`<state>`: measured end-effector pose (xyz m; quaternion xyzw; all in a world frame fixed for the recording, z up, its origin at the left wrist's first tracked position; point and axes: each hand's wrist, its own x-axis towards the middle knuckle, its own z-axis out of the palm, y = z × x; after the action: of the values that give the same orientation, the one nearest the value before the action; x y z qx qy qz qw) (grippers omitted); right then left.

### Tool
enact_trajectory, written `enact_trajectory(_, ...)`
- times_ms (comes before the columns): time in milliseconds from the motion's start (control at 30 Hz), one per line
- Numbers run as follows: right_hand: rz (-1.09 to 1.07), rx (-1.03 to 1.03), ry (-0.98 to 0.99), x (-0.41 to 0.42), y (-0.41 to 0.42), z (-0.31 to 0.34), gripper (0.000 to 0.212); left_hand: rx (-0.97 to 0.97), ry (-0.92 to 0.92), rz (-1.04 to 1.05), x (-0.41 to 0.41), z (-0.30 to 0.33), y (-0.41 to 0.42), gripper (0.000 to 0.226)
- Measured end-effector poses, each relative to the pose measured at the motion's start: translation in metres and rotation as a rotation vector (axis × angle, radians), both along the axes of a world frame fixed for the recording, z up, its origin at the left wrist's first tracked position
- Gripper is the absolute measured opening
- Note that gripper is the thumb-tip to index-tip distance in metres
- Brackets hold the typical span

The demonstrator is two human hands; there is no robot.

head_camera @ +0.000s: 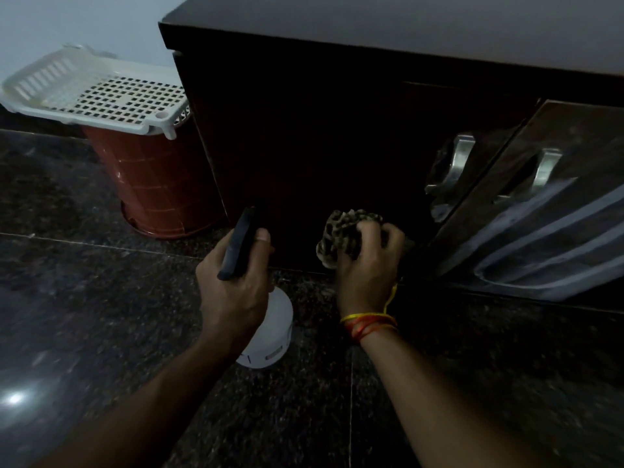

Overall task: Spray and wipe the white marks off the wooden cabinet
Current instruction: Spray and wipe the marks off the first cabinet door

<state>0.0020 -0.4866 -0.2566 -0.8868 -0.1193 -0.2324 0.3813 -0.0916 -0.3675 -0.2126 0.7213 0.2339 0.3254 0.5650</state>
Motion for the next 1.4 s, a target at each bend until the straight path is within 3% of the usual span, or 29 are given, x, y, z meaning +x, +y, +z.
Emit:
enact_trajectory(133,-0.02,0.039,0.128,0.001,0.005,-0.019,0.034,0.012,0.0,-0.011,-0.002,0.0,0.003,0.021)
enact_trajectory(367,-0.029,0.162,0.063,0.0,0.009,-0.004,0.033,0.041,0.02,0.0,-0.001,-0.002,0.001,0.025)
enact_trajectory(567,-0.043,0.132,0.145,-0.004,0.007,-0.045,0.021,0.033,0.005,-0.003,-0.001,-0.002,0.002,0.029)
enact_trajectory(867,-0.095,0.428,0.26,-0.005,0.022,-0.045,0.021,0.039,0.029,-0.019,0.0,-0.008,0.0,0.034)
enact_trajectory(1200,-0.249,0.416,0.388,-0.004,0.023,-0.05,0.017,0.03,0.023,-0.048,0.002,-0.005,-0.007,0.051)
enact_trajectory(1333,-0.191,0.484,0.315,-0.003,0.028,-0.047,0.025,0.043,0.02,-0.04,0.005,-0.008,-0.007,0.029)
enact_trajectory(1400,-0.209,0.483,0.344,-0.002,0.028,-0.051,0.024,0.038,0.019,-0.031,0.006,-0.009,-0.008,0.031)
